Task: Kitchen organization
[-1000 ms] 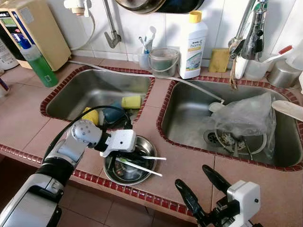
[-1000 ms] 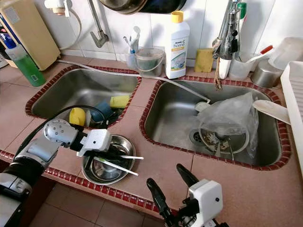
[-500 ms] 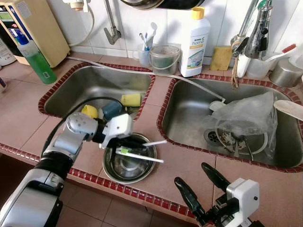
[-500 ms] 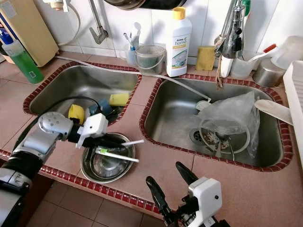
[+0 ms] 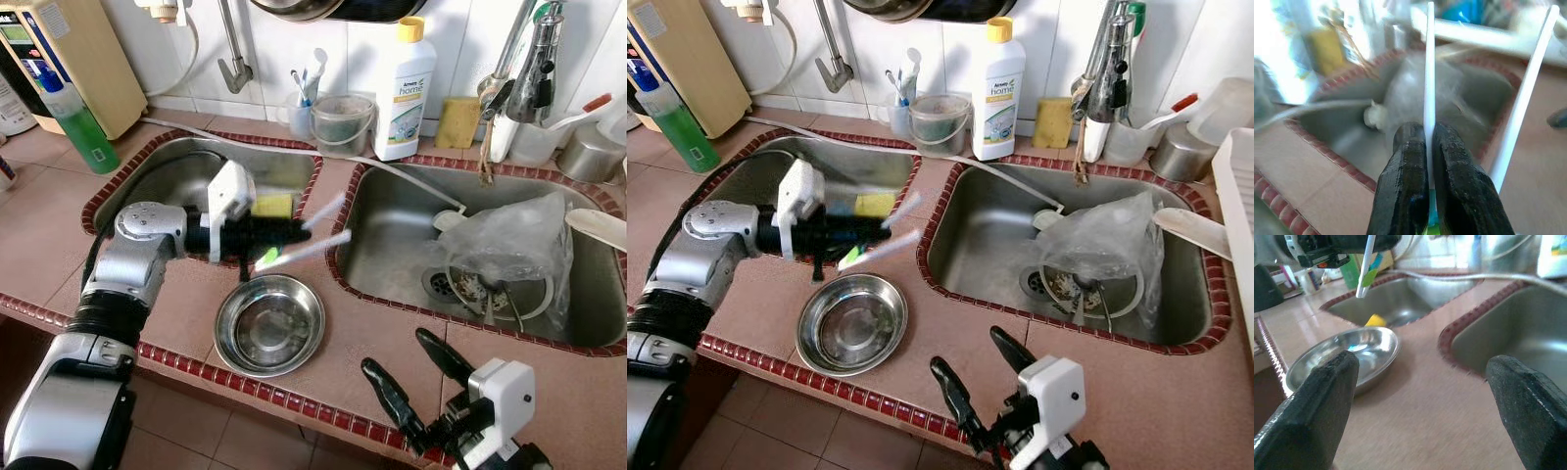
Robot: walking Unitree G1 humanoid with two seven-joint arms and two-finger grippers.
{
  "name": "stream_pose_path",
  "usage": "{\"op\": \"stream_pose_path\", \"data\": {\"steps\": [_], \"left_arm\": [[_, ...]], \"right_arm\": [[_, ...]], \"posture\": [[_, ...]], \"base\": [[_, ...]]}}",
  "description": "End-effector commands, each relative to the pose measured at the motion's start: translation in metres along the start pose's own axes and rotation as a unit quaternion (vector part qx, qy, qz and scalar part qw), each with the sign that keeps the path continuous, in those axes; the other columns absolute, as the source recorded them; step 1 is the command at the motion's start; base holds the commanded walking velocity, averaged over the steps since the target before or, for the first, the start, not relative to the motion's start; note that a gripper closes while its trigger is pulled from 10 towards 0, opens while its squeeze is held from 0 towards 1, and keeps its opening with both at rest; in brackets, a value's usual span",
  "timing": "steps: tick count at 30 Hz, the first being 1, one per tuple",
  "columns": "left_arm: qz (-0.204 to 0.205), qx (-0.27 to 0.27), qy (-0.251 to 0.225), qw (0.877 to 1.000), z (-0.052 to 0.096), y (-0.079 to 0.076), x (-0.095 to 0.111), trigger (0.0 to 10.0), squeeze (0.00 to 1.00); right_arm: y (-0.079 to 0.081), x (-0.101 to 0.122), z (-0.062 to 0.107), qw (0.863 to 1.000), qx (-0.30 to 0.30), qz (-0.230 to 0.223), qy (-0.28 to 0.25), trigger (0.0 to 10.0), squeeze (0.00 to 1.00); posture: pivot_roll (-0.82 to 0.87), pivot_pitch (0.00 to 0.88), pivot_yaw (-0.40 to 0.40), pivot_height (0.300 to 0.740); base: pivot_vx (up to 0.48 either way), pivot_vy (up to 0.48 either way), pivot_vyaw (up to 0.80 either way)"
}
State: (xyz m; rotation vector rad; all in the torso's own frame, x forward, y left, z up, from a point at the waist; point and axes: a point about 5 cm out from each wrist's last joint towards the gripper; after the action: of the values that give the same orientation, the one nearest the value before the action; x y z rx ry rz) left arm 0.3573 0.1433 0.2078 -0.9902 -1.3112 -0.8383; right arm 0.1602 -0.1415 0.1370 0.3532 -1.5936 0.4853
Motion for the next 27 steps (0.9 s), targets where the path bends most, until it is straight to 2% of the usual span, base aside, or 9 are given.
{"op": "stream_pose_path", "data": {"steps": [1,5,7,10,13,16,17,22,27], "left_arm": [[0.001,0.037,-0.032,0.999,0.001,0.004,0.008,10.0,0.00],[0.018,0.112,-0.076,0.991,-0.004,0.006,0.003,10.0,0.00],[0.014,0.185,-0.089,0.979,-0.004,0.011,-0.003,10.0,0.00],[0.032,0.240,-0.100,0.965,-0.004,0.016,-0.011,10.0,0.00],[0.033,0.311,-0.104,0.944,-0.004,0.017,-0.025,10.0,0.00],[0.049,0.325,-0.101,0.939,-0.004,0.017,-0.029,10.0,0.00],[0.052,0.345,-0.111,0.930,-0.003,0.016,-0.035,10.0,0.00],[0.074,0.374,-0.143,0.913,-0.005,0.009,-0.046,10.0,0.00],[0.047,0.382,-0.135,0.913,-0.007,0.005,-0.048,10.0,0.00]], "right_arm": [[-0.005,0.002,-0.005,1.000,-0.014,-0.006,-0.009,10.0,0.00],[-0.019,0.009,-0.026,0.998,-0.047,-0.004,-0.046,10.0,0.00],[-0.028,0.011,-0.039,0.995,-0.071,0.003,-0.063,10.0,0.00],[-0.037,0.012,-0.052,0.992,-0.098,0.006,-0.077,10.0,0.00],[-0.051,0.012,-0.070,0.984,-0.152,0.015,-0.089,10.0,0.00],[-0.054,0.011,-0.073,0.982,-0.165,0.016,-0.088,10.0,0.00],[-0.061,0.011,-0.081,0.975,-0.201,0.018,-0.089,10.0,0.00],[-0.070,0.009,-0.098,0.961,-0.260,0.036,-0.086,10.0,0.00],[-0.072,0.010,-0.108,0.959,-0.265,0.054,-0.089,10.0,0.00]], "posture": [[-0.11,0.033,0.085,0.740],[-0.09,0.018,0.061,0.740],[-0.08,0.009,0.049,0.740],[-0.07,0.000,0.038,0.740],[-0.05,0.000,0.023,0.740],[-0.04,0.000,0.015,0.740],[-0.04,0.000,0.011,0.740],[-0.03,0.000,-0.001,0.740],[-0.02,0.000,-0.003,0.740]], "base": [[0.000,0.000,0.00],[0.000,0.000,0.00],[0.000,0.000,0.00],[0.000,0.000,0.00],[0.000,0.000,0.00],[0.000,0.000,0.00],[0.000,0.000,0.00],[0.000,0.000,0.00],[0.000,0.000,0.00]]}}
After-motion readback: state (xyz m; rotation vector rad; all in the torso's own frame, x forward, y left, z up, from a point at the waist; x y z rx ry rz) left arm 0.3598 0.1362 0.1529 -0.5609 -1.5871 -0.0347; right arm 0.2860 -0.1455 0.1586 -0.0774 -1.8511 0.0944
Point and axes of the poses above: a point about 5 cm out from each wrist's last joint towards the gripper, its own z axis pointing back from the gripper into the wrist, its own x axis along the axis of the wrist's last joint, y = z × x, and after that the axes turned 12 degrees about z, right-handed
